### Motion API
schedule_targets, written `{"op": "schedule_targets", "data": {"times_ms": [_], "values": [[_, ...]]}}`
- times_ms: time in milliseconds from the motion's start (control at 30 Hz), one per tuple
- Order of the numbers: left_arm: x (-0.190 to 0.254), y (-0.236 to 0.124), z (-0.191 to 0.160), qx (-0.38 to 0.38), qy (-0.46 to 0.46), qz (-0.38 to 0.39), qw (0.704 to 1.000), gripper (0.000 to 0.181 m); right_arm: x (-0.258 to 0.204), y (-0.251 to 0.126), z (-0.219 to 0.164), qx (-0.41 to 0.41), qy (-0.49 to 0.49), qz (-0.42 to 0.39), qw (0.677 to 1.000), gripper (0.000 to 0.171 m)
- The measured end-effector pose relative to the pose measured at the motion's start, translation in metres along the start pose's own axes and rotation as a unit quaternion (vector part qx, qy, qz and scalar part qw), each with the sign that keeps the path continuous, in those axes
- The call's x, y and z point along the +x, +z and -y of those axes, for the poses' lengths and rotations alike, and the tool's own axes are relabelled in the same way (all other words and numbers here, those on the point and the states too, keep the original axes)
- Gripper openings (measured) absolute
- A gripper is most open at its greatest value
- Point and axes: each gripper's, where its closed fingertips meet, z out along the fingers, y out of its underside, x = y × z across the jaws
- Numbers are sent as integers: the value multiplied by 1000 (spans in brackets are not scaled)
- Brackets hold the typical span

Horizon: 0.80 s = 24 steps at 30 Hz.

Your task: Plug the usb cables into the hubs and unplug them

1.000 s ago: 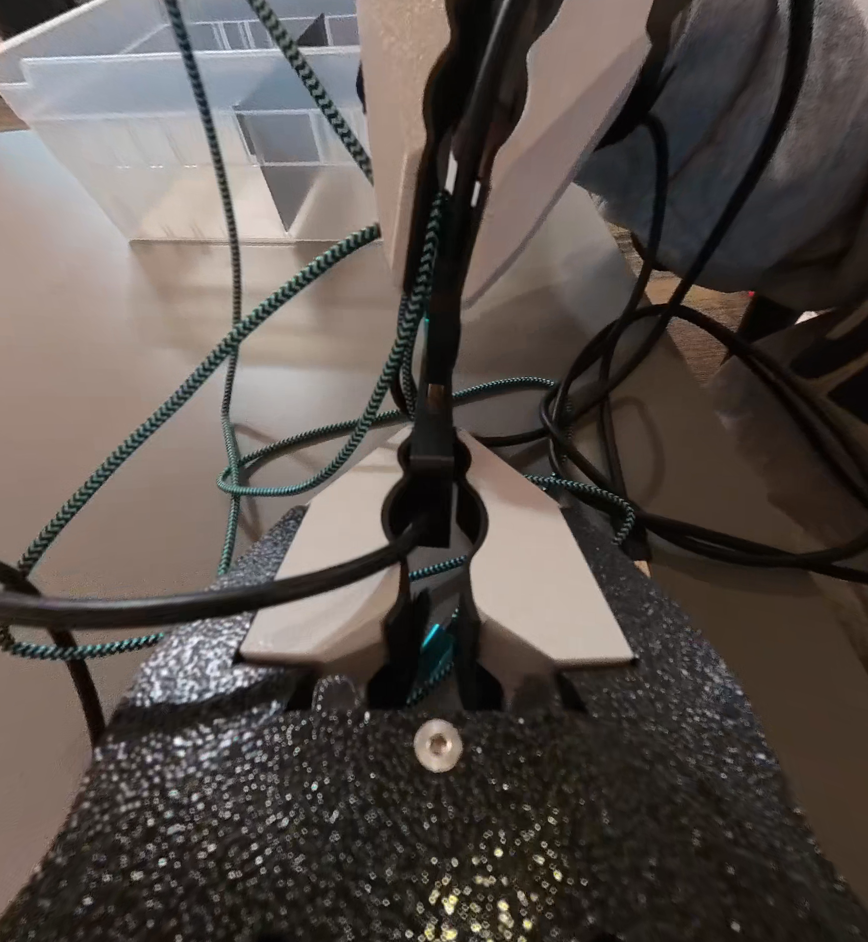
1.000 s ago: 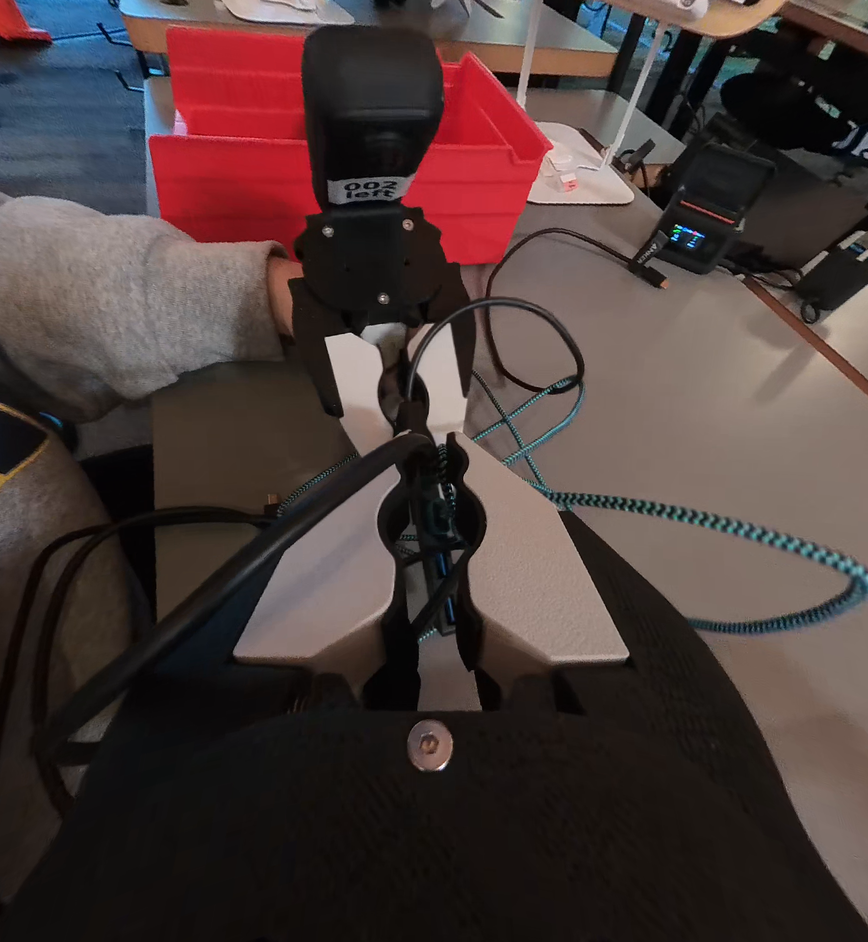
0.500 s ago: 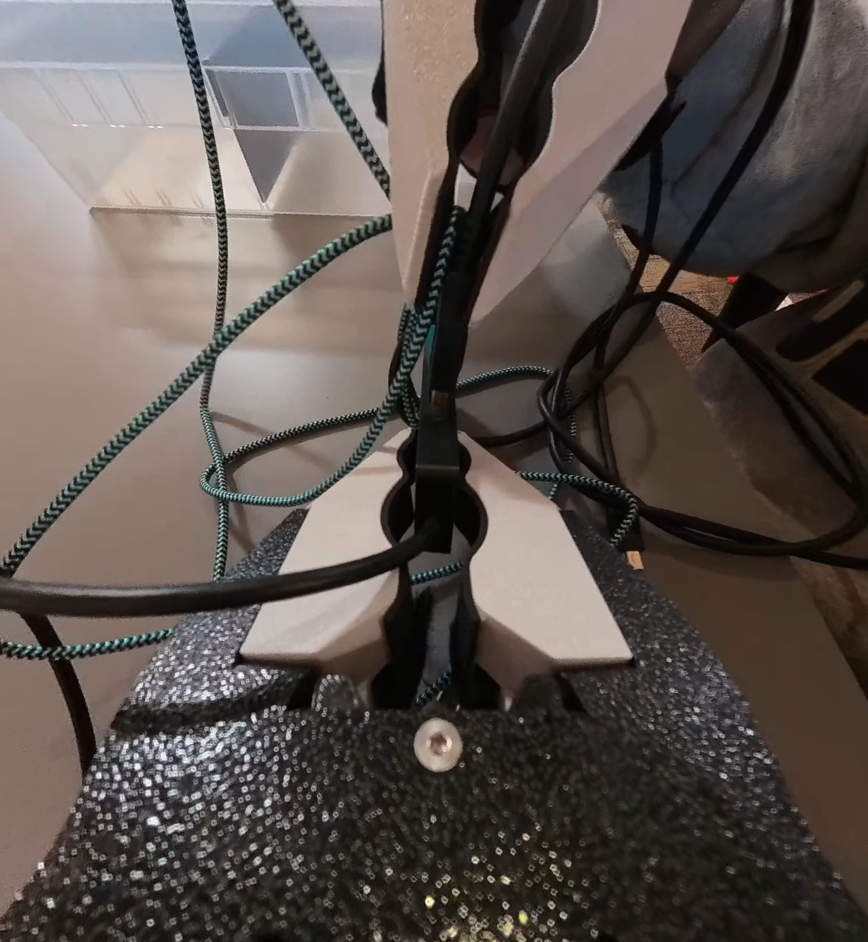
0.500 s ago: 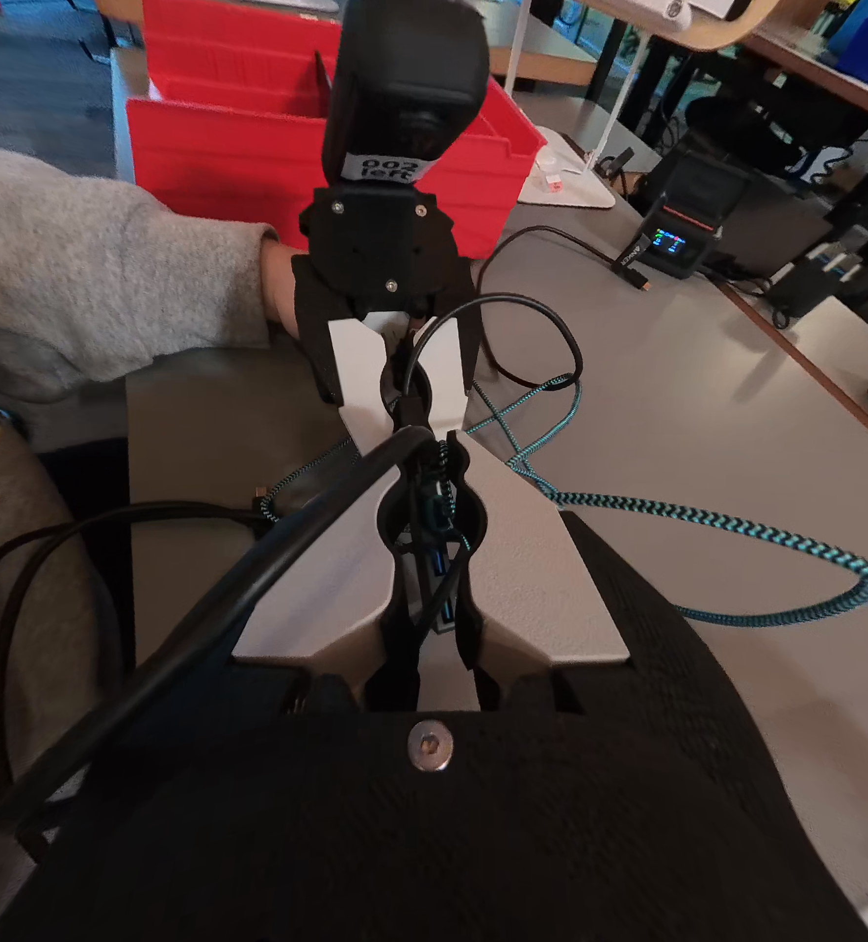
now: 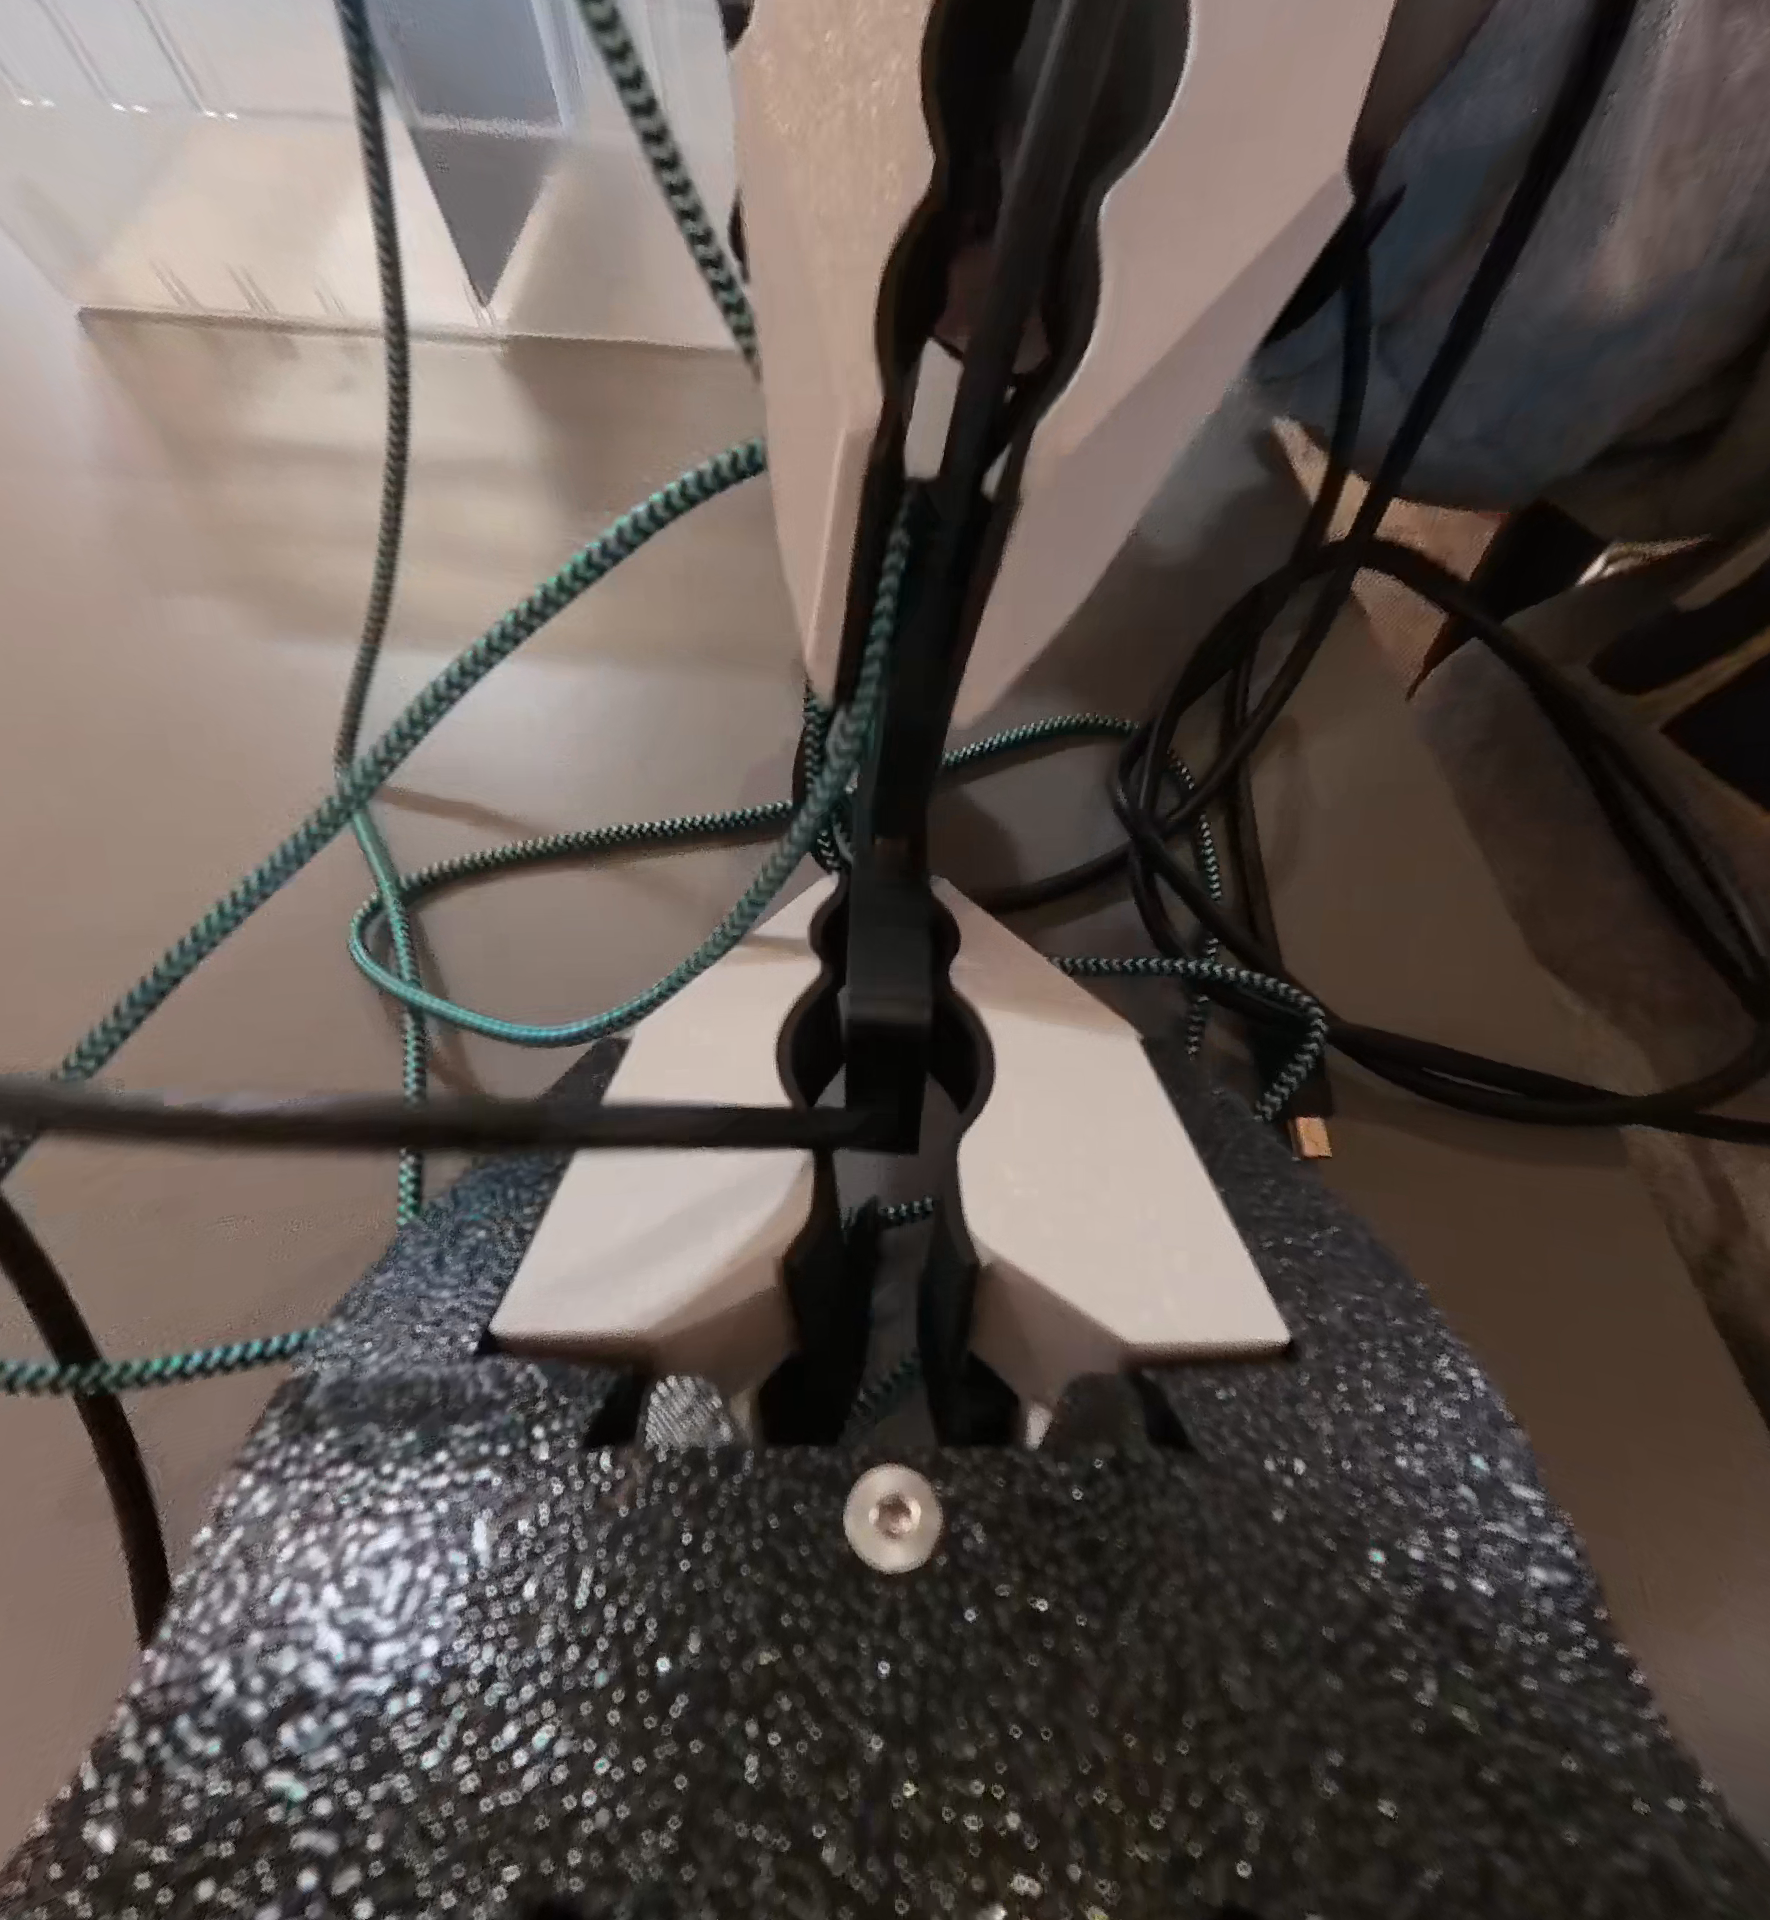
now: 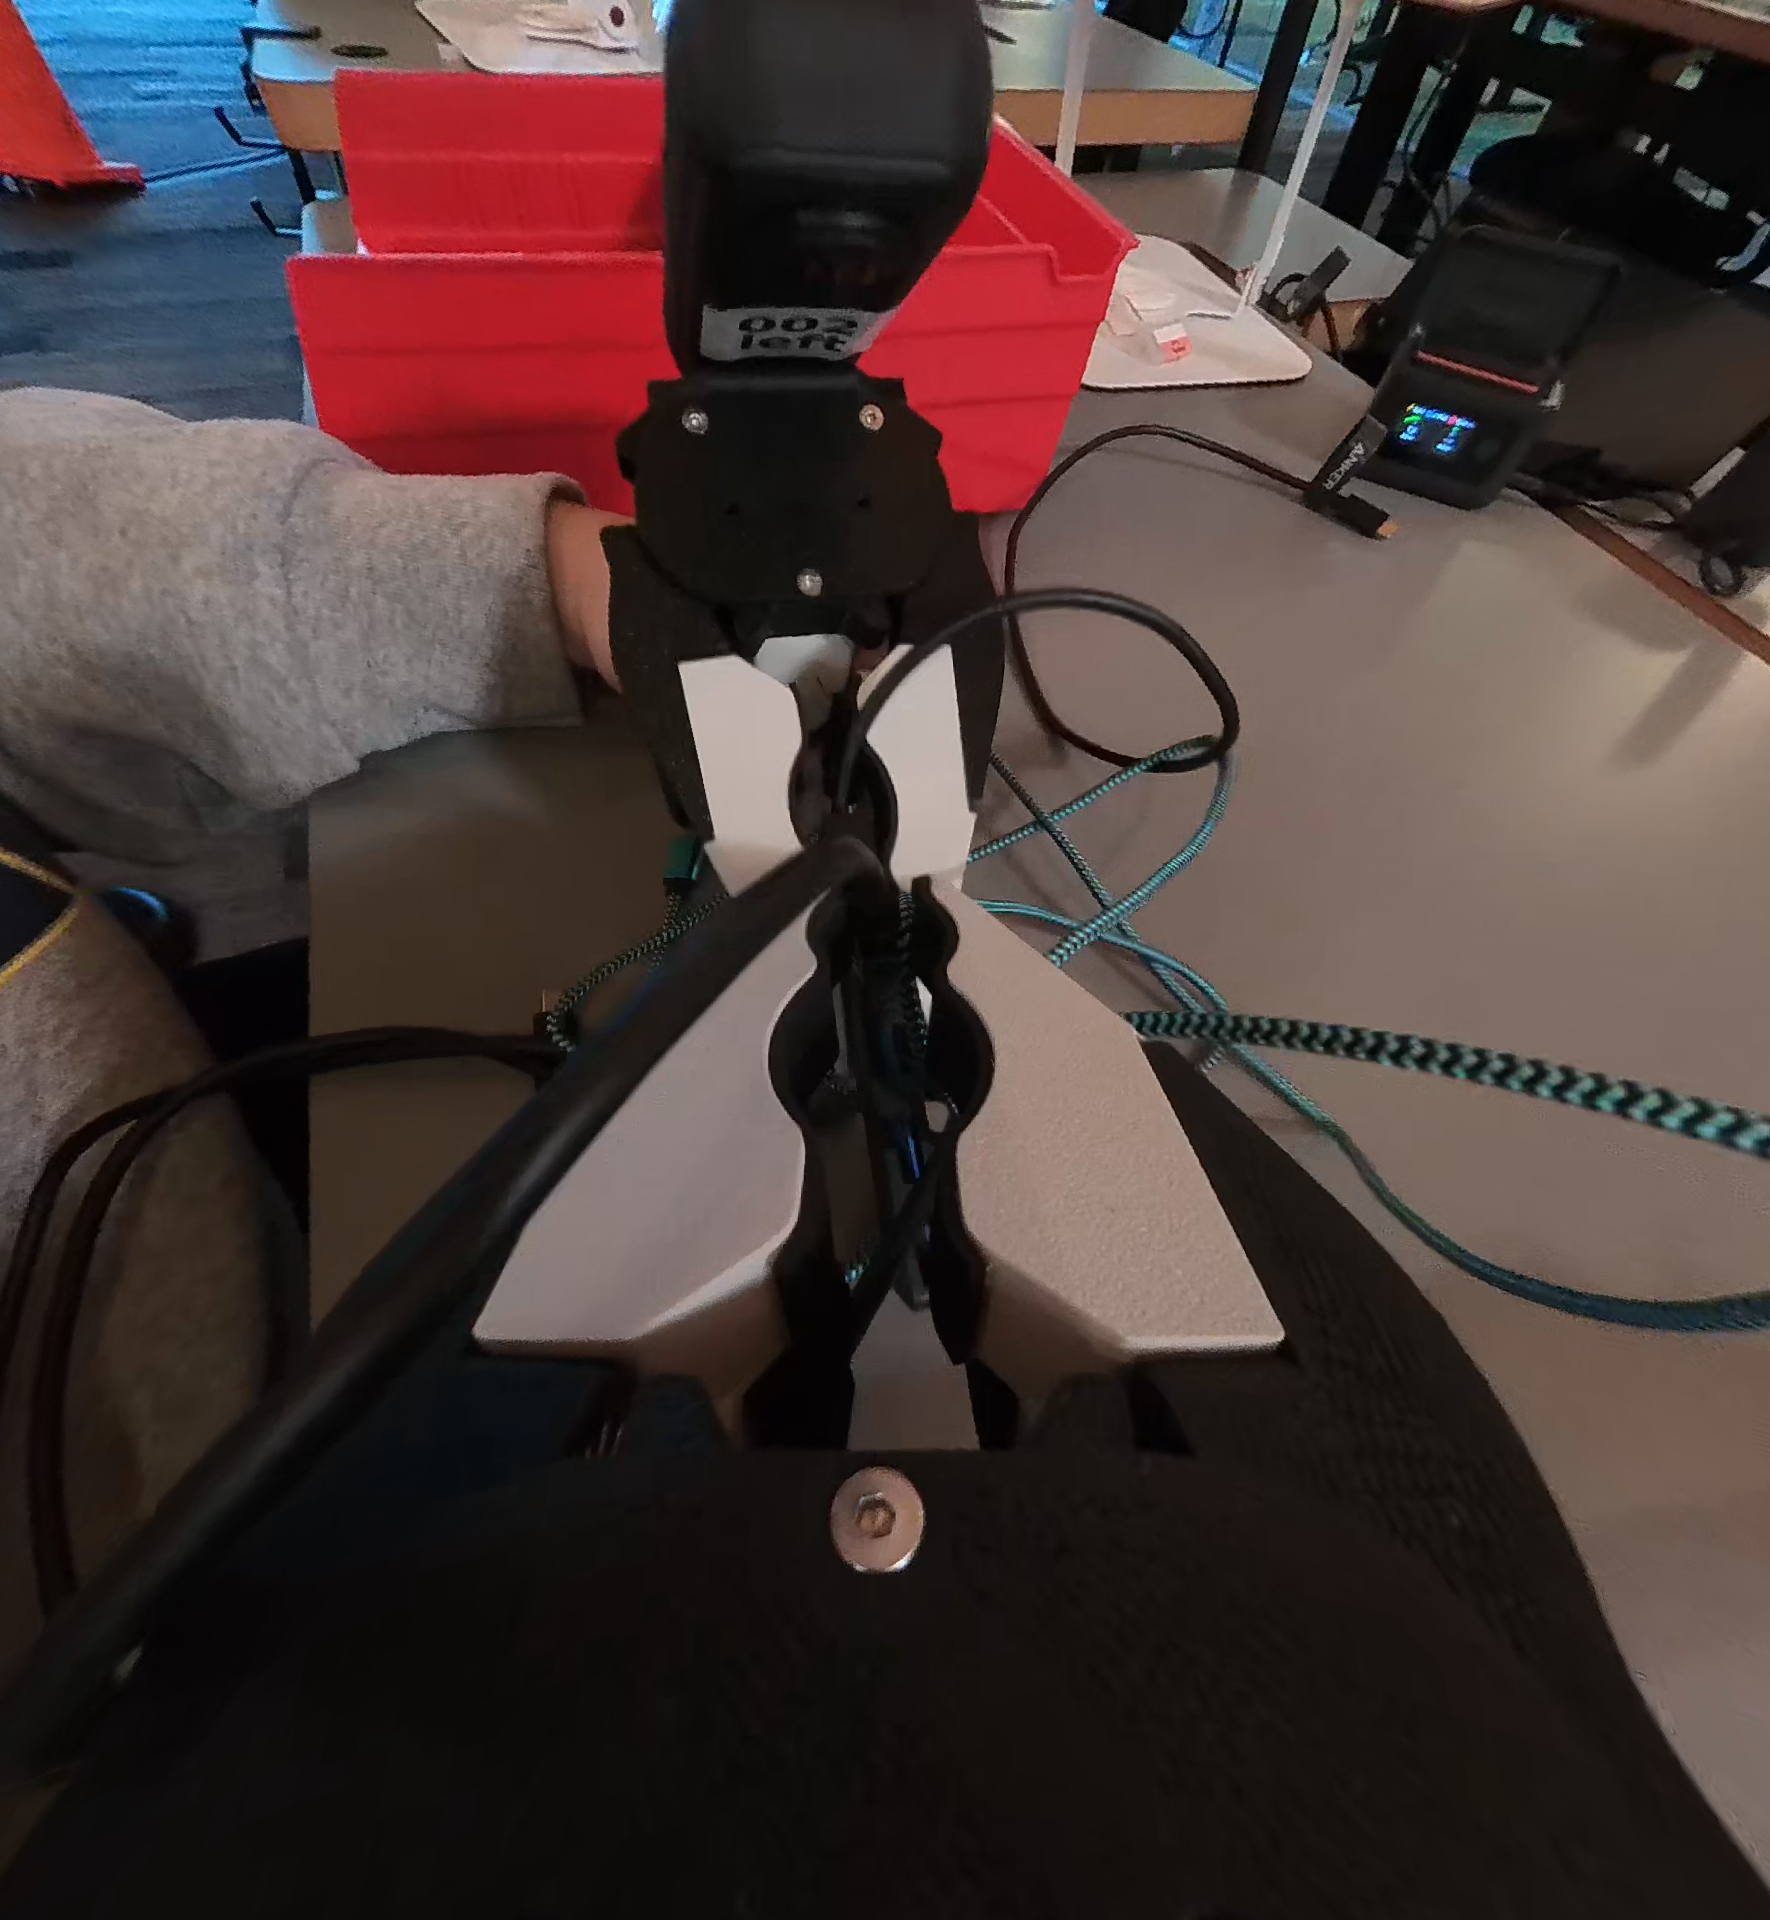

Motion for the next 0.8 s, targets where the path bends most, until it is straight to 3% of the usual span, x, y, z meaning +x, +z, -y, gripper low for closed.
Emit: {"op": "schedule_targets", "data": {"times_ms": [200,233,367,467,567,700,800], "values": [[1,3,-4,-17,4,0,1000,8,-3,7,-5,-11,3,4,1000,11],[0,4,-4,-18,-5,-6,1000,7,-1,7,-5,-16,5,-2,1000,4],[-4,3,-2,-8,2,17,1000,8,3,6,-4,-39,-41,-34,998,15],[-6,3,0,-4,41,53,998,8,-3,5,-12,-108,-113,-56,986,27],[-10,5,2,-6,91,94,991,8,-1,1,-17,-161,-179,-87,967,16],[-13,11,2,-25,142,132,981,7,-6,-3,-28,-198,-174,-74,962,11],[-12,13,3,-20,131,132,982,7,-6,-5,-31,-210,-187,-73,957,11]]}}
